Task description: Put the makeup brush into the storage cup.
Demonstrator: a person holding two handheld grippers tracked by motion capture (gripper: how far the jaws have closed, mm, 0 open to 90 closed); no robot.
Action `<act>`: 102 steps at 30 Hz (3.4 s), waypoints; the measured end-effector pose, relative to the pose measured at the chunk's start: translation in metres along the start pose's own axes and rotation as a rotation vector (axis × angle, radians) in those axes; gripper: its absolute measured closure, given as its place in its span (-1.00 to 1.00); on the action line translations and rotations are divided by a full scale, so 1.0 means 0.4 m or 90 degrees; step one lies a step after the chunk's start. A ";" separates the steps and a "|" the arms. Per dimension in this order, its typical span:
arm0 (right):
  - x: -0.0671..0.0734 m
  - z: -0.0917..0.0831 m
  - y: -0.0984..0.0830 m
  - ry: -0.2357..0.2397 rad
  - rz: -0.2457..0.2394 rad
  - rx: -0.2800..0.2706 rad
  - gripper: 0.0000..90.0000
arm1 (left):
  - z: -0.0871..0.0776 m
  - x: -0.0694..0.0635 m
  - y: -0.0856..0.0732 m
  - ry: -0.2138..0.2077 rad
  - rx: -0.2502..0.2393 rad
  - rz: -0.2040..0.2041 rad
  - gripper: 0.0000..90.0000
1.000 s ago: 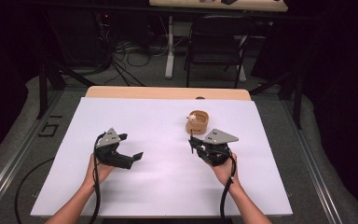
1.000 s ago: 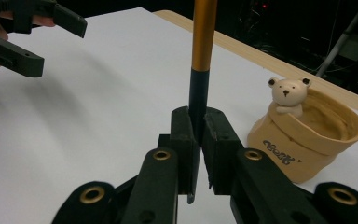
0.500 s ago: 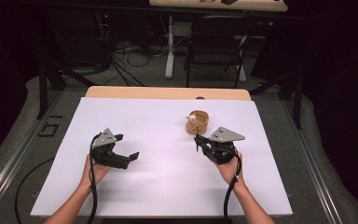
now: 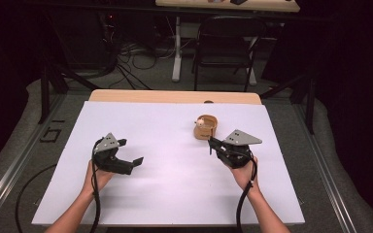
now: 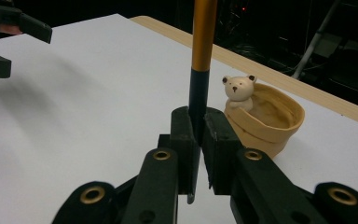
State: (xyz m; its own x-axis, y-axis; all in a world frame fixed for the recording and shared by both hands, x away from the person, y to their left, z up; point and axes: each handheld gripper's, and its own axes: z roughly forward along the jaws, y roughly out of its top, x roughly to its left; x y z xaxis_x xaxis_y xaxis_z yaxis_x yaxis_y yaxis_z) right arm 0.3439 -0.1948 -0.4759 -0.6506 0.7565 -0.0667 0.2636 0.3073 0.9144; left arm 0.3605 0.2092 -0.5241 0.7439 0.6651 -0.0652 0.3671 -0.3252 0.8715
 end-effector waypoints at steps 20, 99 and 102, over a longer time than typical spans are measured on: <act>-0.029 -0.013 0.010 -0.009 0.004 -0.001 0.85 | -0.001 0.002 0.001 -0.007 0.001 0.006 -1.00; -0.157 0.102 0.182 -0.048 0.006 -0.044 0.86 | -0.012 -0.006 -0.002 0.001 -0.008 0.011 -1.00; -0.162 0.115 0.173 -0.047 0.014 -0.036 0.86 | -0.013 -0.008 -0.001 0.002 -0.006 0.015 -1.00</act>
State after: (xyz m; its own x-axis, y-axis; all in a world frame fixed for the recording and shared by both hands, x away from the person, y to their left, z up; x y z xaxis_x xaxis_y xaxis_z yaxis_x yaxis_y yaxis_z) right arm 0.4371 -0.1958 -0.4265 -0.5899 0.8041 -0.0735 0.2350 0.2580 0.9371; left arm 0.3551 0.2105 -0.5218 0.7504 0.6596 -0.0426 0.3436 -0.3341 0.8777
